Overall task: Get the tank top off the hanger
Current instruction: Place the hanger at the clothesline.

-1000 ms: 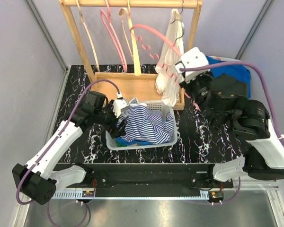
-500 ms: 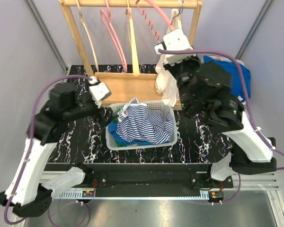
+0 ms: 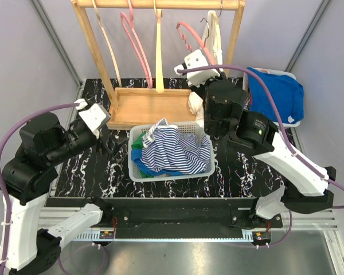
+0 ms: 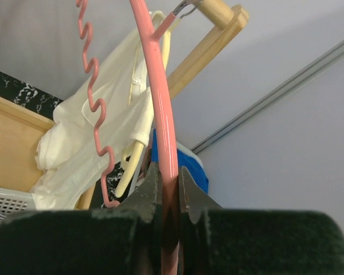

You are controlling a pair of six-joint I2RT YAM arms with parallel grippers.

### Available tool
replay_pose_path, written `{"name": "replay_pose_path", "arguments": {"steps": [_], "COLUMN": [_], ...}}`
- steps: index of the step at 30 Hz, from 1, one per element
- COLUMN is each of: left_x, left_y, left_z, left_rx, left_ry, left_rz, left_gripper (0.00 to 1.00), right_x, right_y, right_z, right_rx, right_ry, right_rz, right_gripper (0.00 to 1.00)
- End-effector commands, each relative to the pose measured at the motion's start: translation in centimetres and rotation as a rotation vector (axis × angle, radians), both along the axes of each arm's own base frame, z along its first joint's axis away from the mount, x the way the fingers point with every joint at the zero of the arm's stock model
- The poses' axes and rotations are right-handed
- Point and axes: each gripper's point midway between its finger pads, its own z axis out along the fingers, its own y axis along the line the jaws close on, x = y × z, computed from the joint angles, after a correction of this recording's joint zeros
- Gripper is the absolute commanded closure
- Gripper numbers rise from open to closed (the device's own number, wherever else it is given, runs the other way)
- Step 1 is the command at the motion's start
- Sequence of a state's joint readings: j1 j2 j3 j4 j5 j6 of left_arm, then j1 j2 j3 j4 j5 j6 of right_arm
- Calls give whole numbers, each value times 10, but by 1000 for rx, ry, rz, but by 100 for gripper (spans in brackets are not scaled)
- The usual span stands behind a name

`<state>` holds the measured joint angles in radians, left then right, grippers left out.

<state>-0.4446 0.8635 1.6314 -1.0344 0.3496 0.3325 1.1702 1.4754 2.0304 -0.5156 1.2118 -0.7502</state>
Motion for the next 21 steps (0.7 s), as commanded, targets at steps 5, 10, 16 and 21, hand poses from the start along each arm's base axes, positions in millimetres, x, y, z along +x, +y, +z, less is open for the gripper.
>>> {"name": "replay_pose_path", "arguments": {"steps": [5, 10, 16, 21], "left_x": [9, 9, 16, 17], "left_y": [16, 16, 9, 12], "left_z": [41, 54, 51, 53], "left_rx": [-74, -110, -106, -106], "left_ry": [-108, -131, -111, -119], "left_rz": [118, 132, 112, 129], "left_gripper": [1, 1, 1, 1], "right_x": [55, 78, 113, 145], "right_y": [8, 32, 51, 49], "right_z": [-31, -17, -23, -36], "right_rx": [212, 241, 264, 191], "right_ry": [109, 91, 95, 71], "right_rz": [102, 170, 168, 48], "right_gripper": [100, 100, 100, 100]}}
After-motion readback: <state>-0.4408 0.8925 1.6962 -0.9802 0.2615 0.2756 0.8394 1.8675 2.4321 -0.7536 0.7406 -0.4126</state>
